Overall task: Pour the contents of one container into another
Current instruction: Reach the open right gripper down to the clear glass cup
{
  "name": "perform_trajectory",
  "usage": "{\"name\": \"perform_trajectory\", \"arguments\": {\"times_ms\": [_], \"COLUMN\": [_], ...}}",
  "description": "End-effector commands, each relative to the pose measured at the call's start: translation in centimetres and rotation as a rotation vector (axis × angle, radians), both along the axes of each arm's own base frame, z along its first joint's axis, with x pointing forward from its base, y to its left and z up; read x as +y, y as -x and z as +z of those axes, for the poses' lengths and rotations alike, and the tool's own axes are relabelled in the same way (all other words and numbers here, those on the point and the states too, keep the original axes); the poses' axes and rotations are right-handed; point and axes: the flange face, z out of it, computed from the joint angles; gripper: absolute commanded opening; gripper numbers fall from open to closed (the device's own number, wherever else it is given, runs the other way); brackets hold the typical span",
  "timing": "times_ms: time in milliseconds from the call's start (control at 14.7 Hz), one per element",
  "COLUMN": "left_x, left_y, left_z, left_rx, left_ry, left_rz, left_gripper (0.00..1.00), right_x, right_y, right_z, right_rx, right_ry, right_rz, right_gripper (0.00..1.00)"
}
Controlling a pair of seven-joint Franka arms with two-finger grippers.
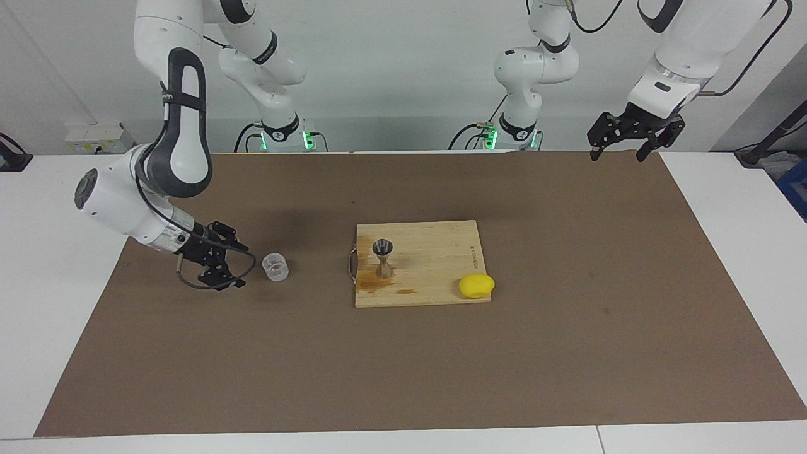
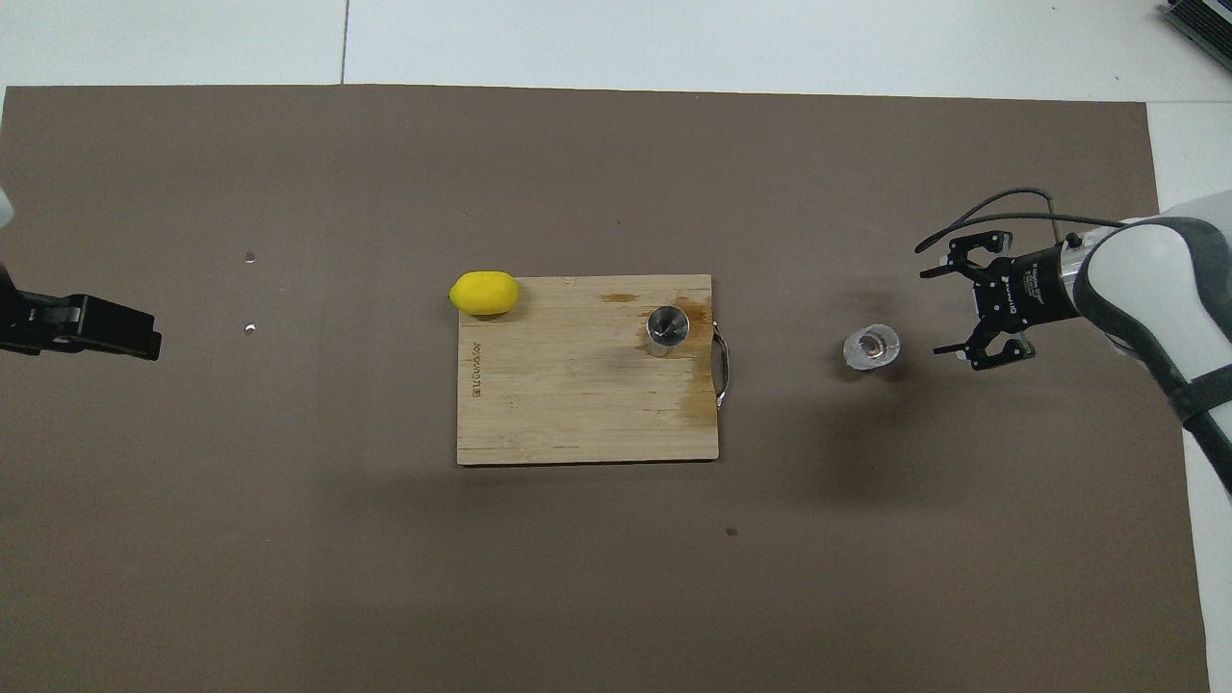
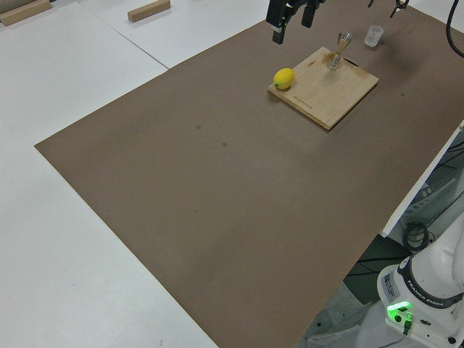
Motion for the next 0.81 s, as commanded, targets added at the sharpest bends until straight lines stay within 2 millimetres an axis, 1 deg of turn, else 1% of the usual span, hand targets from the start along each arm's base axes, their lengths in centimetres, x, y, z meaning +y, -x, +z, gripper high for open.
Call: {"name": "perform_trajectory", "arguments": {"times_ms": [0, 68, 136, 339, 407, 475, 611, 746], "left_x": [-0.4, -0.4, -0.5, -0.1, -0.9, -1.0, -1.0, -0.5], "left_y": [-0.8, -0.4, -0.3, -0.7, -0.6, -0.5, -0.3, -0.2], "left_z": [-0.3, -0.7, -1.4, -1.9, -1.9, -1.8, -1.8, -1.7], "left_rx": [0.007, -0.005, -0.005, 0.001, -0.005, -0.001, 0.001, 0.004], "left_ry": [-0.012, -0.013, -0.013, -0.013, -0.012, -0.012, -0.012, -0.012], "left_rz": [-0.017, -0.018, -0.021, -0.015, -0.03, -0.029, -0.024, -0.013], "left_gripper": [1.0, 1.0, 1.0, 1.0, 1.0, 1.0, 1.0, 1.0], "right_x": [-0.8, -1.1, -1.3, -1.4, -1.3, -1.3, -0.9, -0.4], "right_y": [-0.4, -0.4, -0.5, -1.0, -1.0, -1.0, -0.5, 0.5], "right_z": [-2.5, -3.3, -3.7, -5.6, -6.1, -6.3, -7.2, -7.8], "right_rx": [0.022, 0.027, 0.024, 0.035, 0.042, 0.041, 0.049, 0.046], "right_ry": [-0.056, -0.076, -0.089, -0.116, -0.125, -0.137, -0.15, -0.176], "right_rz": [-0.064, -0.078, -0.085, -0.088, -0.093, -0.099, -0.089, -0.061], "right_gripper": [1.0, 1.0, 1.0, 1.0, 1.0, 1.0, 1.0, 1.0]}}
